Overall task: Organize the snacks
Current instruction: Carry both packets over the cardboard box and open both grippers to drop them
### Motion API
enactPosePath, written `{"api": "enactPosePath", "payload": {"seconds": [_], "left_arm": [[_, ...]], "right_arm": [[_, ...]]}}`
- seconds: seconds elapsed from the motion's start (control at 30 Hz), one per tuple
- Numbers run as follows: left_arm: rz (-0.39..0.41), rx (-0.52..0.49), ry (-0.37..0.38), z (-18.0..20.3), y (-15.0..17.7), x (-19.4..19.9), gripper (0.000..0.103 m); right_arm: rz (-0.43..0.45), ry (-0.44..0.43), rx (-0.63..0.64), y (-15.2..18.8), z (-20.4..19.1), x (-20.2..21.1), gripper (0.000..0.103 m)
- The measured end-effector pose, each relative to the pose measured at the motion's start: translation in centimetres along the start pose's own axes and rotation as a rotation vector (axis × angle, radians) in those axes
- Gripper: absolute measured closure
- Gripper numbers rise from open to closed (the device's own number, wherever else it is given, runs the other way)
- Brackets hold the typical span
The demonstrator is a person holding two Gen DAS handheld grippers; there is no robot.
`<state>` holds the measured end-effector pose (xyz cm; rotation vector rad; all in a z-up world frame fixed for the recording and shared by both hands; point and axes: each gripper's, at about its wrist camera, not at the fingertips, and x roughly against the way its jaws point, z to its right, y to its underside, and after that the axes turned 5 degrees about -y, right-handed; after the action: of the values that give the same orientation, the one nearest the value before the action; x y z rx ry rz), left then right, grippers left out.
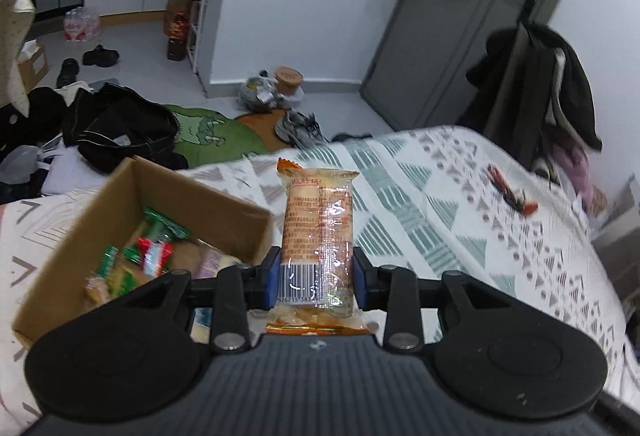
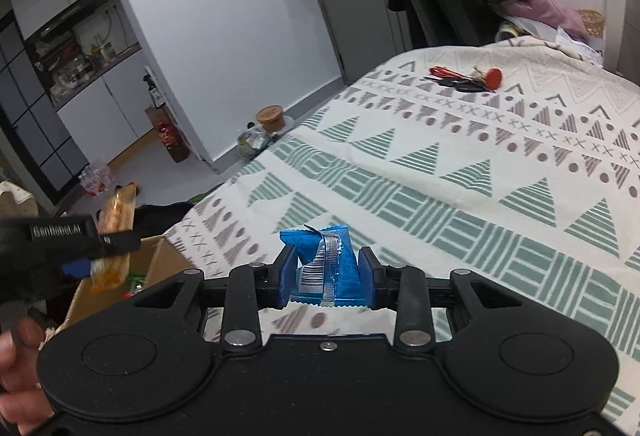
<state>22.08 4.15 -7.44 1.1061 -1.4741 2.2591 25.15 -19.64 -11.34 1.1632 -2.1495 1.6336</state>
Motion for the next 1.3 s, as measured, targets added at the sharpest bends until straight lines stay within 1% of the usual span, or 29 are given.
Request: {"api": "enactPosePath", "payload": {"seconds": [0.07, 0.27, 0.47, 0.7, 0.97, 1.07, 1.13, 1.2, 1.3], "left_arm": [[0.016, 0.025, -0.017, -1.2, -0.7, 0.4, 0.069], [0.029, 0.121, -0.046, -4.9, -2.2, 0.8, 0.069], [0.029, 0.173, -0.05, -7.3, -3.2, 0.7, 0.069], [0.015, 0.217, -0.042, -9.4, -3.3, 0.7, 0.069], [-0.083, 0.248, -0.066, -11.7, -2.8, -1.1, 0.069], [-0.095, 0.238, -0.094, -11.9, -2.9, -1.3, 0.061], [-0.097, 0.254, -0.114, -12.2, -2.9, -1.3, 0.056], [-0.084, 0.282, -0.108, -12.7, -3.1, -1.2, 0.051], [-0.065, 0.305, -0.122, -13.4, -3.5, -1.1, 0.046]], "right_arm": [[0.004, -0.011, 0.009, 0.0, -1.1, 0.2, 0.07], [0.01, -0.045, 0.032, -0.1, -4.1, 0.2, 0.07], [0.008, -0.063, 0.054, -0.2, -6.8, -0.5, 0.07], [-0.009, -0.087, 0.086, -0.3, -9.8, -2.0, 0.07], [-0.029, -0.135, 0.116, -1.0, -13.3, -4.4, 0.07], [-0.039, -0.151, 0.112, -1.1, -14.1, -5.3, 0.07], [-0.05, -0.161, 0.11, -1.2, -14.5, -5.9, 0.07], [-0.062, -0.172, 0.105, -1.1, -14.8, -6.4, 0.07], [-0.083, -0.188, 0.094, -1.0, -15.2, -7.3, 0.07]]}}
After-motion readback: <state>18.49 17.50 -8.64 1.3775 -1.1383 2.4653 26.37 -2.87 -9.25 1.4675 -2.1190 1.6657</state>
